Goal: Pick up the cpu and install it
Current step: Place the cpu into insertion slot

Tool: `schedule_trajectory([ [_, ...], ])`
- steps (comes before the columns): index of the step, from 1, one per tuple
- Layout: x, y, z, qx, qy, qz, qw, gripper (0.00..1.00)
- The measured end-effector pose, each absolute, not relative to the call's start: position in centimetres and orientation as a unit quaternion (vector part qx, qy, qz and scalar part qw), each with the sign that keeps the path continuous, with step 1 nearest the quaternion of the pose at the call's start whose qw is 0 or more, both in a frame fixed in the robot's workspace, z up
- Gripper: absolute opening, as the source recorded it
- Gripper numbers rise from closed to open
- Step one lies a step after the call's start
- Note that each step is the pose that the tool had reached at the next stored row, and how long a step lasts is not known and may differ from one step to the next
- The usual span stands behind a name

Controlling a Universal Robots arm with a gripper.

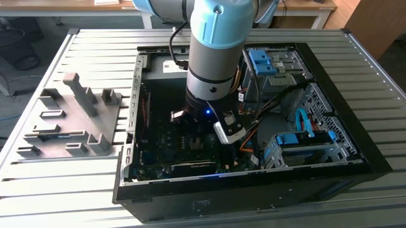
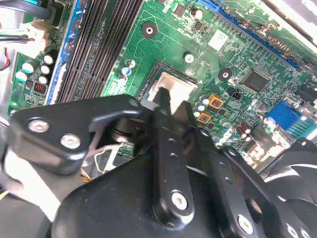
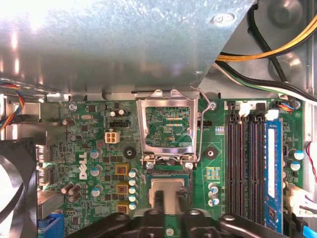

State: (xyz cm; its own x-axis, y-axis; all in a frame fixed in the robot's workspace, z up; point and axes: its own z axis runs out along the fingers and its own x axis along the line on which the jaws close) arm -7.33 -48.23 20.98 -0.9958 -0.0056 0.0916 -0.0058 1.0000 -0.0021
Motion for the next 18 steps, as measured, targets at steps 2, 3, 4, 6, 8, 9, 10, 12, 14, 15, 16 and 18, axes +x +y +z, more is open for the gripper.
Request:
schedule_trajectory([
  [2, -7.3, -48.2, 21.0, 0.003, -0.999, 0.001, 0.046, 0.21],
  [3, -7.3, -48.2, 21.0, 0.003, -0.999, 0.001, 0.046, 0.15],
  [4, -7.3, -48.2, 21.0, 0.003, -0.999, 0.001, 0.046, 0.10],
  [6, -7.3, -48.2, 21.0, 0.003, -0.999, 0.001, 0.046, 0.10],
  [8, -7.3, -48.2, 21.0, 0.003, -0.999, 0.001, 0.046, 0.10],
  [9, -7.3, -48.2, 21.0, 0.003, -0.999, 0.001, 0.046, 0.10],
  [10, -7.3, -48.2, 21.0, 0.003, -0.999, 0.001, 0.046, 0.10],
  [12, -7.3, -48.2, 21.0, 0.003, -0.999, 0.001, 0.046, 0.10],
  [14, -7.3, -48.2, 21.0, 0.003, -0.999, 0.001, 0.046, 0.10],
  [15, -7.0, -48.2, 21.0, 0.003, -0.999, 0.001, 0.046, 0.10],
  [16, -6.7, -48.2, 21.0, 0.003, -0.999, 0.001, 0.046, 0.10],
  [18, -6.3, -48.2, 21.0, 0.003, -0.999, 0.001, 0.046, 0.10],
])
